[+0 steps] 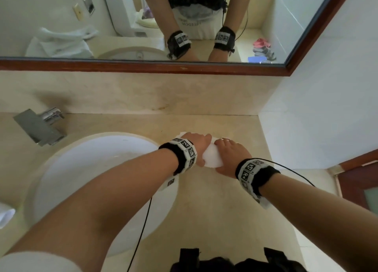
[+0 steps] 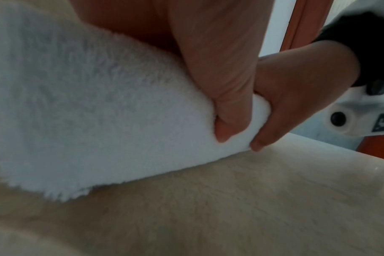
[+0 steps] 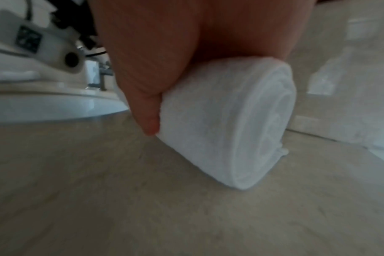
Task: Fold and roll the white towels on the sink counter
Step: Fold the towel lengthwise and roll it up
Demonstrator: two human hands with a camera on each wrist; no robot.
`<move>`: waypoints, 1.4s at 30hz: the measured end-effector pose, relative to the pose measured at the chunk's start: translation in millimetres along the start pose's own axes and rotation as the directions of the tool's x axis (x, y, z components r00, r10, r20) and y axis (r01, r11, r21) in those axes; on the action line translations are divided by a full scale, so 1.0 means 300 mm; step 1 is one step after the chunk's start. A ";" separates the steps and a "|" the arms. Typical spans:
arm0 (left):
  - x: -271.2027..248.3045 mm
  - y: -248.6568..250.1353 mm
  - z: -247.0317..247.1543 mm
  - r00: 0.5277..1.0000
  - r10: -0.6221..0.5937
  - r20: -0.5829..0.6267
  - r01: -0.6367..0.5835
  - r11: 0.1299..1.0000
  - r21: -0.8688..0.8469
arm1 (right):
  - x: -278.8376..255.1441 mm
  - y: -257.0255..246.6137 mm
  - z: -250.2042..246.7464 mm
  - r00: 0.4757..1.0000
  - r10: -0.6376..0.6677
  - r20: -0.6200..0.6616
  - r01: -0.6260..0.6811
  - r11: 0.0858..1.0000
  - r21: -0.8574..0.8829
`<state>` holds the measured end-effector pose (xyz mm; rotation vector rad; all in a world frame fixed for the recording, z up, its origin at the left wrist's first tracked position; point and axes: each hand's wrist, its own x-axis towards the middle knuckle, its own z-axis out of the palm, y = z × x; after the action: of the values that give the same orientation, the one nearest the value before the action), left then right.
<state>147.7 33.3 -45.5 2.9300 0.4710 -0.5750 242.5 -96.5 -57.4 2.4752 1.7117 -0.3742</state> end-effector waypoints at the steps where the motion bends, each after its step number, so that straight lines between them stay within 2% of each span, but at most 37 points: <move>1: -0.007 0.004 0.002 0.999 -0.002 -0.049 0.003 1.000 0.019 | 0.013 0.004 -0.005 1.000 0.022 0.000 -0.022 1.000 0.020; 4: -0.044 0.023 0.035 0.980 -0.006 -0.198 0.034 0.990 0.140 | 0.039 0.010 -0.029 0.994 0.074 0.084 -0.082 0.992 0.099; 7: -0.059 0.038 0.072 0.979 -0.003 -0.203 0.047 0.976 0.214 | 0.059 0.008 -0.055 0.980 0.102 0.171 -0.123 0.986 0.114; 8: -0.051 0.038 0.076 0.977 -0.016 -0.212 0.062 0.976 0.210 | 0.061 0.007 -0.057 0.982 0.094 0.162 -0.112 0.988 0.107; 10: -0.024 0.030 0.066 0.978 -0.045 -0.203 0.084 0.979 0.188 | 0.052 0.001 -0.040 0.997 0.053 0.054 -0.055 0.998 0.041; 12: 0.002 0.019 0.038 0.986 -0.053 -0.157 0.078 0.984 0.158 | 0.032 -0.014 -0.005 0.996 0.005 -0.089 -0.011 0.998 -0.065; 14: 0.028 0.003 0.015 0.997 -0.044 -0.062 0.050 0.992 0.113 | 0.017 -0.036 0.027 0.985 -0.018 -0.170 -0.001 0.994 -0.111; 17: 0.043 -0.017 -0.009 0.992 -0.032 0.118 0.033 0.999 -0.003 | 0.026 -0.033 0.032 0.990 -0.005 -0.143 -0.002 0.999 -0.047; 19: 0.046 -0.024 -0.008 0.984 -0.036 0.175 0.047 0.997 -0.060 | 0.043 -0.014 0.013 0.995 -0.011 -0.097 0.010 1.000 -0.009; 22: 0.033 -0.016 -0.003 0.994 -0.028 0.105 0.035 0.998 -0.056 | 0.061 -0.002 -0.006 0.999 -0.011 -0.050 0.012 1.000 0.016; 25: -0.003 0.034 0.016 0.993 -0.036 -0.113 0.052 0.989 0.136 | 0.079 0.003 -0.019 1.000 -0.004 -0.001 0.004 0.999 0.031; 29: -0.040 0.090 0.063 0.975 -0.067 -0.214 0.120 0.961 0.248 | 0.096 0.011 -0.064 0.994 0.026 0.107 -0.041 0.990 0.137; 31: -0.021 0.077 0.060 0.972 -0.064 -0.225 0.115 0.968 0.222 | 0.099 0.016 -0.075 0.992 0.035 0.122 -0.056 0.984 0.171; 34: 0.016 0.030 0.011 0.983 -0.051 -0.174 0.073 0.990 0.118 | 0.086 0.018 -0.048 0.999 0.003 -0.049 -0.001 0.998 0.055; 37: 0.043 -0.025 -0.017 0.999 -0.038 -0.033 0.038 0.999 -0.019 | 0.067 0.014 0.008 0.981 -0.061 -0.182 0.046 0.995 -0.089; 40: 0.043 -0.051 -0.032 0.997 -0.057 0.049 0.062 0.992 -0.109 | 0.076 0.018 0.014 0.989 -0.040 -0.140 0.030 0.997 -0.072; 42: 0.023 -0.025 -0.013 0.998 -0.054 -0.029 0.053 0.998 -0.041 | 0.096 0.019 -0.013 0.997 -0.014 -0.071 0.011 0.999 -0.035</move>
<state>152.8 43.0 -45.0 2.8999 0.5588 -0.5225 257.8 -71.6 -61.4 2.4828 1.7449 -0.2582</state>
